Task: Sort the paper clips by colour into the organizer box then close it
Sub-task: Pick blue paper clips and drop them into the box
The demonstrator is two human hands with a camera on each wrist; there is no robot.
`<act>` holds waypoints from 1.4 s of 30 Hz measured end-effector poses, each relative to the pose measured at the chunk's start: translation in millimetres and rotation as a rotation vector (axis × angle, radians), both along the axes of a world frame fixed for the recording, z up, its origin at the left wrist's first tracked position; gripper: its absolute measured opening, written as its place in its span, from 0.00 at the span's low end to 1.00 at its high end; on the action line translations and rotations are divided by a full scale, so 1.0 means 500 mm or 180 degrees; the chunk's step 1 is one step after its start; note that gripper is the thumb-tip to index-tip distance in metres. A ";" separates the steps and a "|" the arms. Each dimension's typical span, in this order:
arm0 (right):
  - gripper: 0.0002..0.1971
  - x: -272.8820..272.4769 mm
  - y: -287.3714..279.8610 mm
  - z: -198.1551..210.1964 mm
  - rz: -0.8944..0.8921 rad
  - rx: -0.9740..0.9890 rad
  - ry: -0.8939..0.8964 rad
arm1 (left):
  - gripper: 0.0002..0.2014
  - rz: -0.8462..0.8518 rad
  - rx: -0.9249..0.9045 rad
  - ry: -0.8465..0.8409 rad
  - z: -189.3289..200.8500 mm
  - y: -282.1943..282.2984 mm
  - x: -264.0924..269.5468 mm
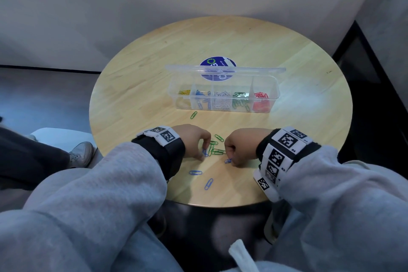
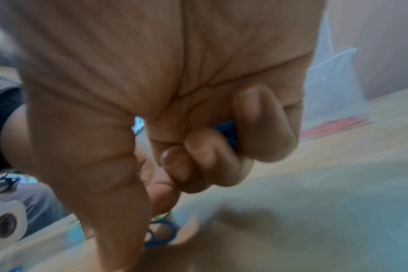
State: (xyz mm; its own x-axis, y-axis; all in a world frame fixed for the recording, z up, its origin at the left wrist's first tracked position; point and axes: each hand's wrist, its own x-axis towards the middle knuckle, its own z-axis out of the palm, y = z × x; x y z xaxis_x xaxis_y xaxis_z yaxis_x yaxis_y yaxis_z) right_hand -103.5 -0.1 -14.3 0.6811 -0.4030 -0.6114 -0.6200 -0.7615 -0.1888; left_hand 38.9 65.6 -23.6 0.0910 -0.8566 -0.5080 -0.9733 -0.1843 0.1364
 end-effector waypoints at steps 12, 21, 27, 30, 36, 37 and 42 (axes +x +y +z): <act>0.10 -0.026 -0.032 0.012 -0.0593 0.0570 -0.0637 | 0.10 0.0053 0.0086 -0.0004 -0.002 0.001 0.005; 0.10 -0.040 -0.049 0.005 -0.1411 0.1773 -0.1325 | 0.04 -0.0155 0.0164 -0.0358 0.012 0.001 -0.016; 0.11 -0.044 -0.051 -0.008 -0.1843 0.2411 -0.1589 | 0.05 -0.0095 0.0330 -0.0238 0.012 0.005 -0.017; 0.10 -0.045 -0.054 -0.012 -0.2003 0.2590 -0.1578 | 0.05 -0.0051 0.0335 -0.0198 0.011 0.009 -0.017; 0.13 -0.043 -0.060 -0.008 -0.2447 0.2737 -0.1606 | 0.09 0.0443 0.0211 0.0289 0.024 0.007 0.002; 0.14 -0.042 -0.059 -0.006 -0.2529 0.2744 -0.1589 | 0.10 0.0739 0.0150 0.0673 0.027 0.006 0.013; 0.12 -0.034 -0.046 0.001 -0.2368 0.2682 -0.1412 | 0.17 0.1853 -0.0192 0.2407 0.056 0.003 0.049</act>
State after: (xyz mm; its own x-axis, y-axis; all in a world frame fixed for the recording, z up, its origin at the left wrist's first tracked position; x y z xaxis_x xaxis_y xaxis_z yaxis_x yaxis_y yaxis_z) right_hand -120.5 -23.2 -13.7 0.6691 -0.3732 -0.6427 -0.6099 0.2185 -0.7618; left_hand 63.5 67.1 4.6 0.1767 -0.8071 -0.5634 -0.3813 -0.5839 0.7167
